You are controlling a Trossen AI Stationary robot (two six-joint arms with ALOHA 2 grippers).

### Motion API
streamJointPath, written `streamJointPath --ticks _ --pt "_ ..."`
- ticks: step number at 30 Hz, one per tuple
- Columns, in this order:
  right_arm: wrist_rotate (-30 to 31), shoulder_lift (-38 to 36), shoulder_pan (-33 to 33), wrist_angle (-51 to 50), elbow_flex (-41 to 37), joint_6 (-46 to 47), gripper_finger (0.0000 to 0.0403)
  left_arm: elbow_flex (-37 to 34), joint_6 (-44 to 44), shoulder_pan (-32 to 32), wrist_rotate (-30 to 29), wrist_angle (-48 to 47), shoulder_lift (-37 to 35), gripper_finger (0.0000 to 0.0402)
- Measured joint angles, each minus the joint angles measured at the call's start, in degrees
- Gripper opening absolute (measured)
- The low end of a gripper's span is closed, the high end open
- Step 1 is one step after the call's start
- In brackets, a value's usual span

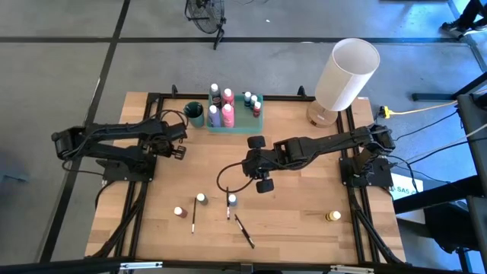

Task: Pick & Place Paint Supplies
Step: Put the silver paintbrush into the green cup

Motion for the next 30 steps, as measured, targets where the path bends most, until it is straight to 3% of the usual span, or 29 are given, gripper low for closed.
streamJointPath --ticks 13,23,30 --pt "-0.02 0.00 0.00 -0.07 0.00 0.35 0.0134 8.09 0.73 -0.22 -5.11 -12.63 -0.14 0.0002" --pt "0.00 0.00 0.00 -0.07 0.00 0.35 0.0134 17.67 1.48 -3.94 -7.57 -16.39 -0.17 0.0002" --pt "0.00 0.00 0.00 -0.07 0.00 0.35 0.0134 27.42 0.25 -6.31 -14.12 -29.66 -0.20 0.0002"
